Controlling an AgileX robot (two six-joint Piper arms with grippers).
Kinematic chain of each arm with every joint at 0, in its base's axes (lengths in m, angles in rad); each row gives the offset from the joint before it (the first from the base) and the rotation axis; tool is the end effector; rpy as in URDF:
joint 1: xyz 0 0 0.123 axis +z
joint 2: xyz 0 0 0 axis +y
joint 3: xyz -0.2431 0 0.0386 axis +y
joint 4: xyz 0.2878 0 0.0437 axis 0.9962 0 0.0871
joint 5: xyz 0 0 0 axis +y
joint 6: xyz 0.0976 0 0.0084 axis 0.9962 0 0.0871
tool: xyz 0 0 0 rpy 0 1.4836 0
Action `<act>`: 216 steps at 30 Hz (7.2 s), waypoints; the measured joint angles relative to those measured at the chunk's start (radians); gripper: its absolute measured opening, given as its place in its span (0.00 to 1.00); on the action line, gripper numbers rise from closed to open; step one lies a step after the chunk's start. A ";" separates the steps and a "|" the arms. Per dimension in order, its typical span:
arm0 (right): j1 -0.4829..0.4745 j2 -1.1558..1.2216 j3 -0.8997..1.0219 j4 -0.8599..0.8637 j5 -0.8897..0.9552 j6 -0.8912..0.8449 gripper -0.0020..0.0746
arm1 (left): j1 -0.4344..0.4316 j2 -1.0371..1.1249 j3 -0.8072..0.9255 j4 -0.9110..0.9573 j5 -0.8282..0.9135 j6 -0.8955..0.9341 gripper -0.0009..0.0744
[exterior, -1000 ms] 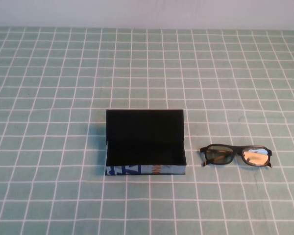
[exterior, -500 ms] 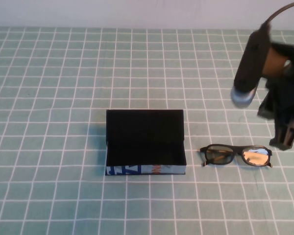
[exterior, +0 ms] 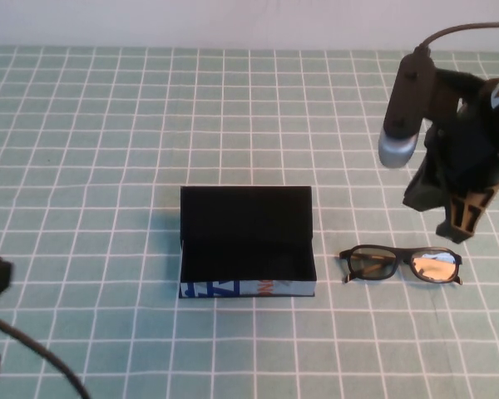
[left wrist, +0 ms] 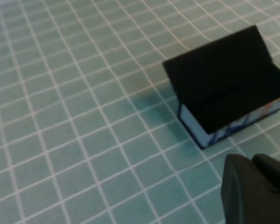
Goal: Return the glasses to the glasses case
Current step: Pick up the glasses from the table, then place the glasses in the glasses case, then close the glasses case
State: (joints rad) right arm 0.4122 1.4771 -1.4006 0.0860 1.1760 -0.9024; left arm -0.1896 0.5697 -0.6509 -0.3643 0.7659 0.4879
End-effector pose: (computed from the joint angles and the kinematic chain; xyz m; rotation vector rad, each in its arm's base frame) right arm 0.3125 0.1451 0.3005 -1.6484 2.1733 -0.0220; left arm 0.1718 -0.0576 0.3027 0.5742 2.0459 -0.2483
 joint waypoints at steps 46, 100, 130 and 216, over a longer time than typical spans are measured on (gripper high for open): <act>-0.142 0.470 -0.026 0.021 -0.142 -0.091 0.49 | 0.000 0.089 0.000 -0.220 0.118 0.133 0.01; -0.134 0.362 -0.178 0.182 -0.014 -0.105 0.04 | 0.000 0.089 0.000 -0.208 0.117 0.128 0.01; 0.261 0.634 -0.464 0.068 0.051 -0.086 0.04 | 0.000 0.089 0.000 -0.201 0.127 0.127 0.01; 0.049 0.776 -0.649 0.589 0.040 0.323 0.01 | -0.508 1.069 -0.032 -0.517 -0.806 0.301 0.01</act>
State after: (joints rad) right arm 0.4609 2.2535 -2.0499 0.6745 1.2163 -0.5798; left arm -0.6981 1.6384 -0.6831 -0.8810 -0.0402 0.7891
